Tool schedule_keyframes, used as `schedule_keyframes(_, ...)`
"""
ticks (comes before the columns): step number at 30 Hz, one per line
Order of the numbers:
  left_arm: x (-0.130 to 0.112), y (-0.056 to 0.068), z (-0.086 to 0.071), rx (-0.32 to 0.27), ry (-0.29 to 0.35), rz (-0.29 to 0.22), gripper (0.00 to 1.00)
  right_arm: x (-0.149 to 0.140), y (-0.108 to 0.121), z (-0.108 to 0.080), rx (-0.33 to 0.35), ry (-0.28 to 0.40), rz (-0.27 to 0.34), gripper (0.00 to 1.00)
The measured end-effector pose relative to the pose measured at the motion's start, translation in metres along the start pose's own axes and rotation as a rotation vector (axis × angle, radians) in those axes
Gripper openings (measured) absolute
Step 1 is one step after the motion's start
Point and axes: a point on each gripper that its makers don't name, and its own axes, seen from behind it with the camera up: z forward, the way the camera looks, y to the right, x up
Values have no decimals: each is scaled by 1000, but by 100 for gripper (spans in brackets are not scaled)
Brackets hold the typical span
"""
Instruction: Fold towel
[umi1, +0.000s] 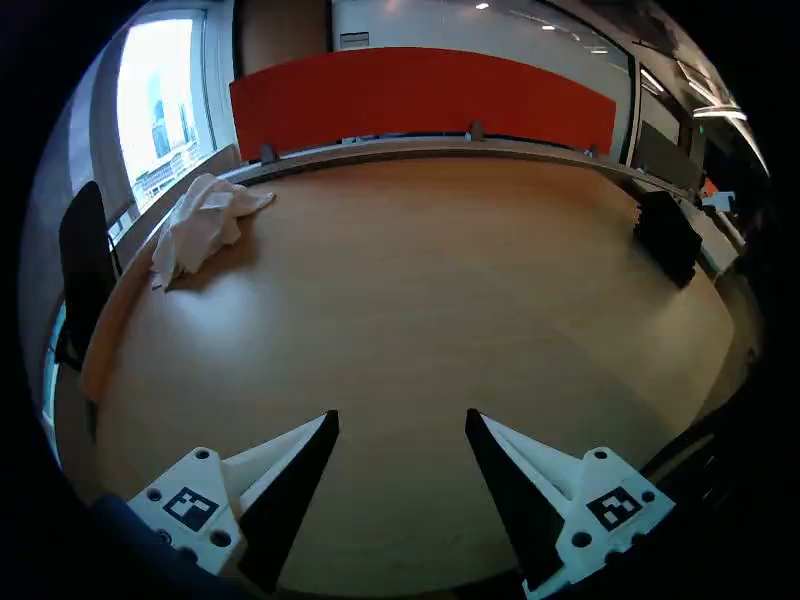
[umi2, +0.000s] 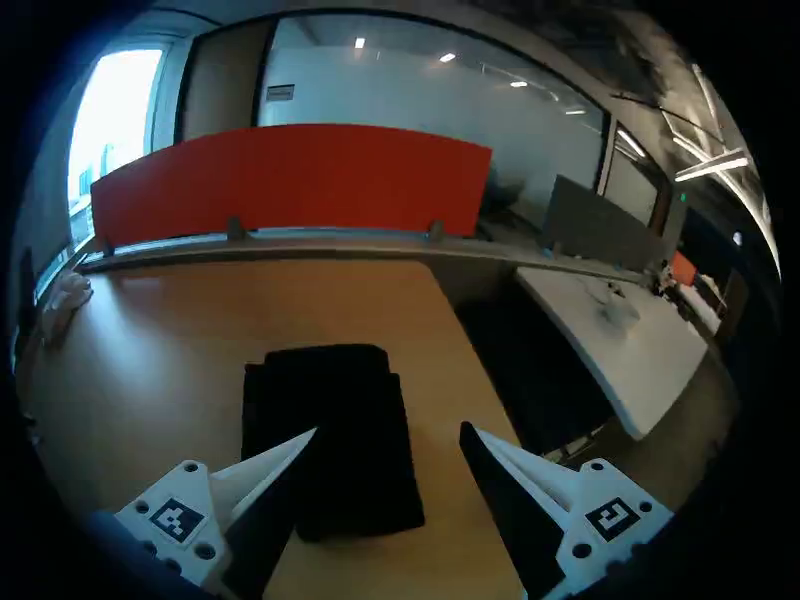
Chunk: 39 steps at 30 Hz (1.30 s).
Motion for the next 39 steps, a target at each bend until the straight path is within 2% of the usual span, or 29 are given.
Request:
schedule_keyframes(6,1,1,1,-1,0,-4,94,27,-7,-5,-31,122,31,100)
schedule_keyframes(12,2,0,2,0,-3,-6,94,58,-18,-19,-47,253,26,100)
schedule_keyframes(19,3,1,2,-2,-1,-21,94,92,-23,-31,-62,379,86,100)
schedule_keyframes(24,6,1,2,0,12,-34,94,102,-30,-37,-43,411,122,100)
schedule_keyframes(30,19,-4,2,13,55,-55,94,106,-44,-40,-19,417,104,100)
schedule_keyframes(39,57,-15,0,32,172,-110,94,106,-68,-42,30,407,94,100)
